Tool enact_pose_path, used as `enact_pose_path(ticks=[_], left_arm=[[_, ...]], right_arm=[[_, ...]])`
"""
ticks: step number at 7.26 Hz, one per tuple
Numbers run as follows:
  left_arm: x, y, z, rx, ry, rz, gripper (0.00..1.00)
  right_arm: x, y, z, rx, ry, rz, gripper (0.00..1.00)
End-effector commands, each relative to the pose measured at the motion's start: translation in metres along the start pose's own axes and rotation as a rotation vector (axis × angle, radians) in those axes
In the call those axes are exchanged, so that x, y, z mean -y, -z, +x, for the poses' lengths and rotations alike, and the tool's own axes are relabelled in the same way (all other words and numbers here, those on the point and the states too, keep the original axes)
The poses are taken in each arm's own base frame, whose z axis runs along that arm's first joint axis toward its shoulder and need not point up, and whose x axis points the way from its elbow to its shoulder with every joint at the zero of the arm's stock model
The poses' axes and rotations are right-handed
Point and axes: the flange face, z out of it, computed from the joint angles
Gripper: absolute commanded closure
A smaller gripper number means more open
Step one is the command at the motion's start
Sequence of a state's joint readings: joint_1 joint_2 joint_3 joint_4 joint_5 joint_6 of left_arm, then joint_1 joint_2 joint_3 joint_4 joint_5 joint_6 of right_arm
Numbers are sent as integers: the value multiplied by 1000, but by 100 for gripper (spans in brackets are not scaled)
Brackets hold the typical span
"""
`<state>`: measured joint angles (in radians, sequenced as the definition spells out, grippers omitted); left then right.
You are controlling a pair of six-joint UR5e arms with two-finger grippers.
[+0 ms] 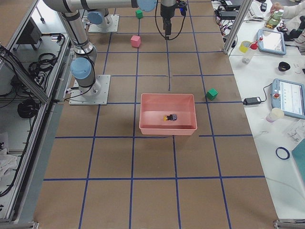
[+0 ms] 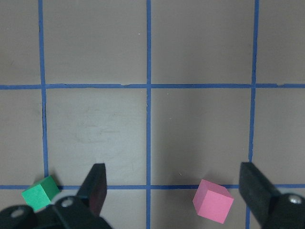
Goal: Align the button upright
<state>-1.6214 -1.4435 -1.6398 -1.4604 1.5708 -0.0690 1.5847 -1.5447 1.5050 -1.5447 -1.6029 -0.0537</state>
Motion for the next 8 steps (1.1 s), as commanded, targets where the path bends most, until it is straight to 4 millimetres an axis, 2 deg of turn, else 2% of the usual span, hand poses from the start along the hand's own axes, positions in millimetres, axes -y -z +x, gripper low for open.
enact_pose_path(ticks=[1, 3, 8], left_arm=[[0, -1, 0, 0, 0, -1, 0], [0, 0, 0, 2, 0, 0, 0], [0, 0, 0, 0, 0, 0, 0]], right_arm=[[0, -1, 0, -5, 0, -3, 0], [-4, 5, 1, -7, -2, 7, 0], [-5, 4, -1, 6, -2, 10, 0]])
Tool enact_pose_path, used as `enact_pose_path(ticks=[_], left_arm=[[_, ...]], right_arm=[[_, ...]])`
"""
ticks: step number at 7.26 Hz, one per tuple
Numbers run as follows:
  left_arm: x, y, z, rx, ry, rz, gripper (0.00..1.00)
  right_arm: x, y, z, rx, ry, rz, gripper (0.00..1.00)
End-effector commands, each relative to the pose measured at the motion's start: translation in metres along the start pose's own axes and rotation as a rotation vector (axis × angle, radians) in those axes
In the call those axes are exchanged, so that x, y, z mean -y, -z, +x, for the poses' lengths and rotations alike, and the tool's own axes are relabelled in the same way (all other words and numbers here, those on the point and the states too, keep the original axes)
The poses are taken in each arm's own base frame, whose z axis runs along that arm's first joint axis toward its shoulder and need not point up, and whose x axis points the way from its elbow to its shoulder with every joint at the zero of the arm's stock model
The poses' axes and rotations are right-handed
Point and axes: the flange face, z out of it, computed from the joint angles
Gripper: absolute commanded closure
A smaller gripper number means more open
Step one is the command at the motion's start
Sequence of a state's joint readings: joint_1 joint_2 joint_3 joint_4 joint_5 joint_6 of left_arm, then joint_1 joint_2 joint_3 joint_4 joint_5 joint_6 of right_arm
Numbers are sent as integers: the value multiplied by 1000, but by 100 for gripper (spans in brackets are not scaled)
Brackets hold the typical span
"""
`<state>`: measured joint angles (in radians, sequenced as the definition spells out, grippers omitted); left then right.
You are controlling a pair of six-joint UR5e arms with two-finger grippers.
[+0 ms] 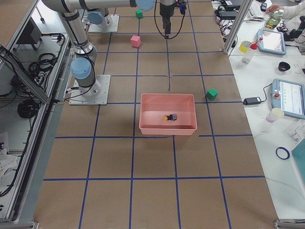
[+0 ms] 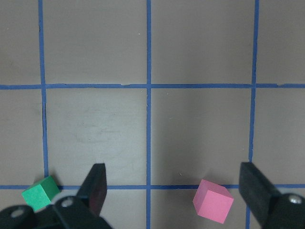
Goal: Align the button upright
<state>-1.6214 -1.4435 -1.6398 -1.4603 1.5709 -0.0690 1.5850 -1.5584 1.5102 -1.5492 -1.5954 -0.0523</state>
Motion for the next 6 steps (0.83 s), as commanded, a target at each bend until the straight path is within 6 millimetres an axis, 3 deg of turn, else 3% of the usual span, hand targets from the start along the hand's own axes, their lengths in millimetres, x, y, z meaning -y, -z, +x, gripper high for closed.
enact_pose_path(ticks=[1, 6], left_arm=[[0, 0, 0, 0, 0, 0, 0], [0, -1, 0, 0, 0, -2, 0]], right_arm=[[-2, -5, 1, -13, -30, -15, 0], [-1, 0, 0, 0, -43, -5, 0]])
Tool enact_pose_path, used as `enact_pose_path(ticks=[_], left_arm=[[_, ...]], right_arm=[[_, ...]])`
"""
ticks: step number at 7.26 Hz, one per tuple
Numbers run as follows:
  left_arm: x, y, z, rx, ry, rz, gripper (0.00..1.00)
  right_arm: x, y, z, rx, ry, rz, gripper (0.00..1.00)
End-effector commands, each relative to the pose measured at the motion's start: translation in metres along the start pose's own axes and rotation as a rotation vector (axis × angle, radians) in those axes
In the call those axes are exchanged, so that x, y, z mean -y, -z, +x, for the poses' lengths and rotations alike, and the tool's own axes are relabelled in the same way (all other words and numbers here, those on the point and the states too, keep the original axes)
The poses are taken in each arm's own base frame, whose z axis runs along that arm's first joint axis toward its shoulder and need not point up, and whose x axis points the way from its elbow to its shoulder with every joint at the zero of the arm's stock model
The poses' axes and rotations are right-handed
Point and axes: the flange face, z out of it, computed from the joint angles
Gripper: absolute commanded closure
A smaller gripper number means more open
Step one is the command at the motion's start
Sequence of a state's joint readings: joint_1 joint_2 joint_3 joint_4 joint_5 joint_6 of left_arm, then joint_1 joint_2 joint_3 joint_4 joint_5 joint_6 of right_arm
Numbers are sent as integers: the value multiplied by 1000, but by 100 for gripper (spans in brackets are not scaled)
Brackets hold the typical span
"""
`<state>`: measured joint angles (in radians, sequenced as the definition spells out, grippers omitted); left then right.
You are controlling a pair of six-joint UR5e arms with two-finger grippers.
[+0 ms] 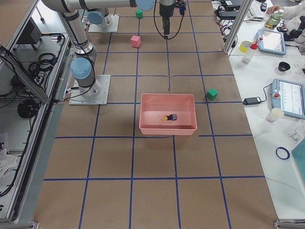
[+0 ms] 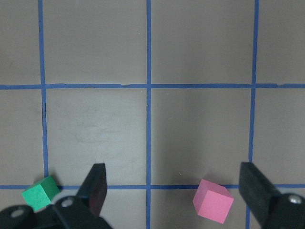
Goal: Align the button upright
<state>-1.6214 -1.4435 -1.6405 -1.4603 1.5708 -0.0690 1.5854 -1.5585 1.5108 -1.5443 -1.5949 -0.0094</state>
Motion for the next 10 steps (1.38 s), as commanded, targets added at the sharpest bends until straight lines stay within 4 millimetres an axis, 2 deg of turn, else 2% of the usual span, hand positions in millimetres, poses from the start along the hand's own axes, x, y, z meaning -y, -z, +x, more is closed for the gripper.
enact_pose_path(ticks=[1, 8, 10], left_arm=[[0, 0, 0, 0, 0, -1, 0], [0, 0, 0, 0, 0, 1, 0], [0, 0, 0, 0, 0, -1, 0]], right_arm=[[0, 1, 1, -2, 1, 0, 0], [-1, -3, 2, -5, -2, -9, 0], [4, -7, 9, -14, -16, -11, 0]])
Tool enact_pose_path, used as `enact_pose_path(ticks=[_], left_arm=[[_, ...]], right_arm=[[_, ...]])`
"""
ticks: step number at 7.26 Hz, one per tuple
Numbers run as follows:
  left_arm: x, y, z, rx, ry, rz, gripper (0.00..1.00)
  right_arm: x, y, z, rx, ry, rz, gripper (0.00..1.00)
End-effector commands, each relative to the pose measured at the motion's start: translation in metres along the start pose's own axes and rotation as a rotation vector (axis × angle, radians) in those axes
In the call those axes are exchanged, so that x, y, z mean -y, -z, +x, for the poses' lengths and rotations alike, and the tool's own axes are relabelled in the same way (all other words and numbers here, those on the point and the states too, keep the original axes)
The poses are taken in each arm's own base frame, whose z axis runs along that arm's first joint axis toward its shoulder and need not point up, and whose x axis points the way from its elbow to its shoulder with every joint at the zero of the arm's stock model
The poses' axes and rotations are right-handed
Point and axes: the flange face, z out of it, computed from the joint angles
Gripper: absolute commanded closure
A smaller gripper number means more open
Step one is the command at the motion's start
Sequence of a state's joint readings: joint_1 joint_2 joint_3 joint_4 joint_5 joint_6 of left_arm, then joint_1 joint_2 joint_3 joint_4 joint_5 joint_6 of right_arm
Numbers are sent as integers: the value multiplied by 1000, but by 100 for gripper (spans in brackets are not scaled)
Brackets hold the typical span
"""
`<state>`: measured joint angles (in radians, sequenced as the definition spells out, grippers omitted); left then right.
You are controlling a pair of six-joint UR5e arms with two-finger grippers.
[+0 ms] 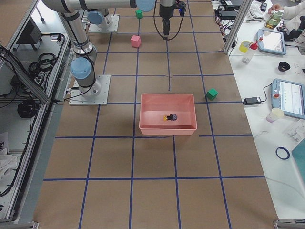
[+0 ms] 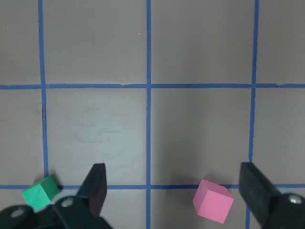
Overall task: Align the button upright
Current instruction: 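Move the right gripper over the pink tray and lower toward the button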
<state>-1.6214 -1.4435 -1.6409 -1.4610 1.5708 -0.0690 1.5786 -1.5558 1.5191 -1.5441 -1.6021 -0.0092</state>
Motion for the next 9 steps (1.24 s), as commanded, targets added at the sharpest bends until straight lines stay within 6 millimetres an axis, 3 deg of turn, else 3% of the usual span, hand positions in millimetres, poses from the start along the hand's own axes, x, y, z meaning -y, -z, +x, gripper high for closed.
enact_pose_path(ticks=[1, 2, 4, 7, 9], left_arm=[[0, 0, 0, 0, 0, 0, 0], [0, 0, 0, 0, 0, 0, 0], [0, 0, 0, 0, 0, -1, 0], [0, 0, 0, 0, -1, 0, 0], [0, 0, 0, 0, 0, -1, 0]], right_arm=[[7, -1, 14, -12, -16, 15, 0], [11, -5, 37, -17, -58, 2, 0], [25, -21, 110, -22, -189, -27, 0], [45, -74, 214, -91, -148, -76, 0], [41, -139, 281, -95, -250, -37, 0]])
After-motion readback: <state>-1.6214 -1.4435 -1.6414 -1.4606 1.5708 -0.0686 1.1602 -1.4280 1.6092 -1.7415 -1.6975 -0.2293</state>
